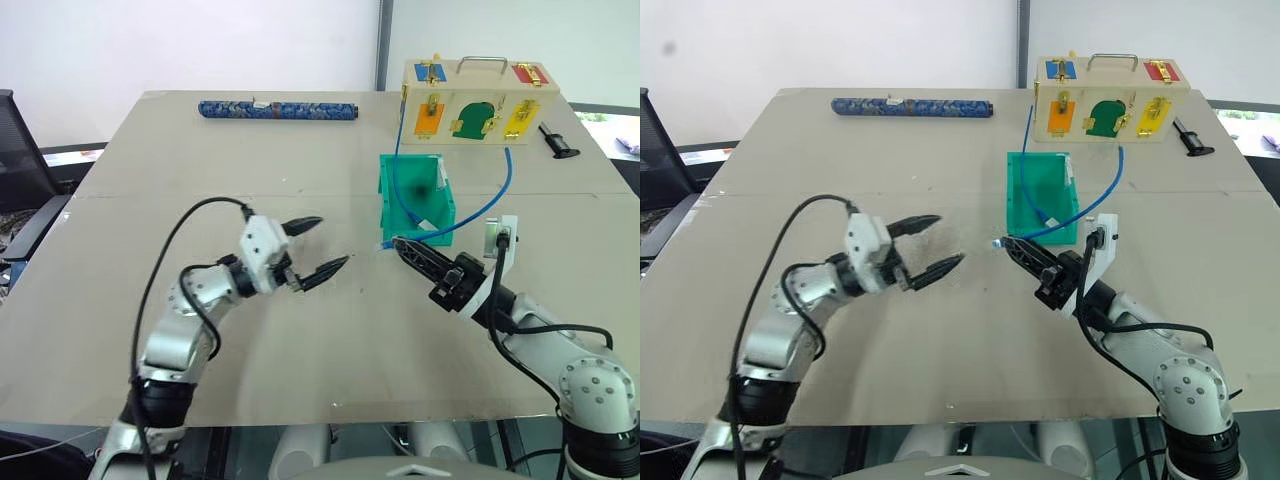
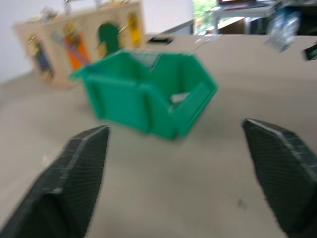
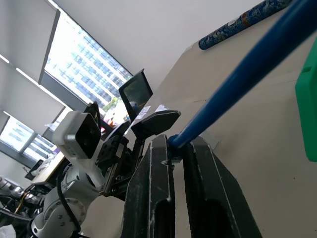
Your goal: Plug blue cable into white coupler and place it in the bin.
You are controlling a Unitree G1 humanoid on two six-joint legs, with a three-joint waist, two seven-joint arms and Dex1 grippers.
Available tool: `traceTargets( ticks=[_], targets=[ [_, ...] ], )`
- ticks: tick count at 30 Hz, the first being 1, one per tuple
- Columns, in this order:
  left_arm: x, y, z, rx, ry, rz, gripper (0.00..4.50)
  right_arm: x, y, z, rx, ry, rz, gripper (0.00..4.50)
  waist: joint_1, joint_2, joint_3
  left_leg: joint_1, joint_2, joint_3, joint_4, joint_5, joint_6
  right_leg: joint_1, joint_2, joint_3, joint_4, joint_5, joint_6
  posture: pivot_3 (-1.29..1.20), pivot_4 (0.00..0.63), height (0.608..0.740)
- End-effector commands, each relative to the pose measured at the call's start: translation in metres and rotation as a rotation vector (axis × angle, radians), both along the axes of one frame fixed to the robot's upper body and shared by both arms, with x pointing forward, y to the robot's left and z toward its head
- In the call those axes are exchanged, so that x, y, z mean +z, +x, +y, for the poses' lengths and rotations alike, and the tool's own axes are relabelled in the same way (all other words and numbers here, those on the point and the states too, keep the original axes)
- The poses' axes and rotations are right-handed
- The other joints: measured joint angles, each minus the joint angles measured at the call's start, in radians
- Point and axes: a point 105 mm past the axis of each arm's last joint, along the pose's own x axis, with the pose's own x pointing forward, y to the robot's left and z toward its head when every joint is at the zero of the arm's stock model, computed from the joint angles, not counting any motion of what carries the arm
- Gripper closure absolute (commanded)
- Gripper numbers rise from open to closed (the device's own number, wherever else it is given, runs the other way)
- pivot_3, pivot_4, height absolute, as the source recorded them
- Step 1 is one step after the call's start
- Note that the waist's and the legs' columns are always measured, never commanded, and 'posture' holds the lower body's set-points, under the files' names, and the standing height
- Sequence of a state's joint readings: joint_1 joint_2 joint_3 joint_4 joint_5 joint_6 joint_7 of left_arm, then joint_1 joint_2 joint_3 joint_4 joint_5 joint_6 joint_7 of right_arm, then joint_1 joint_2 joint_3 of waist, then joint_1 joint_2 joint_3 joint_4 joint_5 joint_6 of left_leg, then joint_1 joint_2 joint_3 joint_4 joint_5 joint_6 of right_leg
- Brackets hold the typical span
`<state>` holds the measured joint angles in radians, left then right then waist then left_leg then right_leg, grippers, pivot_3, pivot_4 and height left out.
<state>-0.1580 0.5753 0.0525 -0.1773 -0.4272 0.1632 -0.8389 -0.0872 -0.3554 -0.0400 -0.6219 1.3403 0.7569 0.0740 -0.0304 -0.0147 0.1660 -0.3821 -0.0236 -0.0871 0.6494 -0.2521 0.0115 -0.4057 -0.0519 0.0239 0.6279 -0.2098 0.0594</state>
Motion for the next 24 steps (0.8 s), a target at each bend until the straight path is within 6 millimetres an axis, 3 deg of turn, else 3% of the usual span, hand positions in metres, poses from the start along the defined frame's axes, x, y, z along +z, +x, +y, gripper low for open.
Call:
traceTargets(
  ticks=[1, 5, 8, 18, 24],
  targets=[
    [0.004, 0.006, 0.037, 0.132, -0.04, 0.033, 0.16, 0.009, -0.001, -0.004, -0.008, 0.022, -0.046, 4.5, 0.003, 0.0, 0.0, 0.0, 0.0, 0.0, 0.0, 0.0, 0.0, 0.0, 0.0, 0.0, 0.0, 0.0, 0.0, 0.0, 0.15, 0.738],
    [-0.012, 0.015, 0.064, 0.204, 0.001, 0.121, 0.16, 0.006, 0.001, -0.004, -0.017, 0.012, -0.049, 4.5, 0.008, 0.0, 0.0, 0.0, 0.0, 0.0, 0.0, 0.0, 0.0, 0.0, 0.0, -0.001, 0.0, 0.0, 0.0, 0.0, 0.15, 0.738],
    [-0.024, 0.024, 0.074, 0.172, 0.087, 0.191, 0.16, 0.004, 0.0, -0.002, -0.016, 0.001, -0.054, 4.5, 0.016, 0.0, 0.0, 0.0, -0.001, 0.003, 0.0, 0.0, 0.0, 0.0, 0.0, -0.001, 0.0, 0.0, 0.0, 0.0, 0.15, 0.738],
    [-0.034, 0.062, 0.063, -0.052, 0.27, 0.23, 0.16, 0.004, -0.002, -0.002, -0.04, -0.012, -0.062, 4.5, 0.016, -0.001, 0.0, -0.003, -0.003, 0.005, 0.0, 0.0, 0.0, -0.003, 0.0, -0.001, 0.0, 0.0, 0.0, 0.0, 0.15, 0.738],
    [-0.032, 0.08, 0.053, -0.085, 0.32, 0.196, 0.16, 0.004, -0.005, -0.006, -0.061, -0.019, -0.064, 4.5, 0.015, -0.001, 0.0, -0.005, -0.003, 0.005, 0.0, 0.0, 0.0, -0.004, 0.0, -0.001, 0.0, 0.0, 0.0, 0.0, 0.15, 0.738]
  ],
)
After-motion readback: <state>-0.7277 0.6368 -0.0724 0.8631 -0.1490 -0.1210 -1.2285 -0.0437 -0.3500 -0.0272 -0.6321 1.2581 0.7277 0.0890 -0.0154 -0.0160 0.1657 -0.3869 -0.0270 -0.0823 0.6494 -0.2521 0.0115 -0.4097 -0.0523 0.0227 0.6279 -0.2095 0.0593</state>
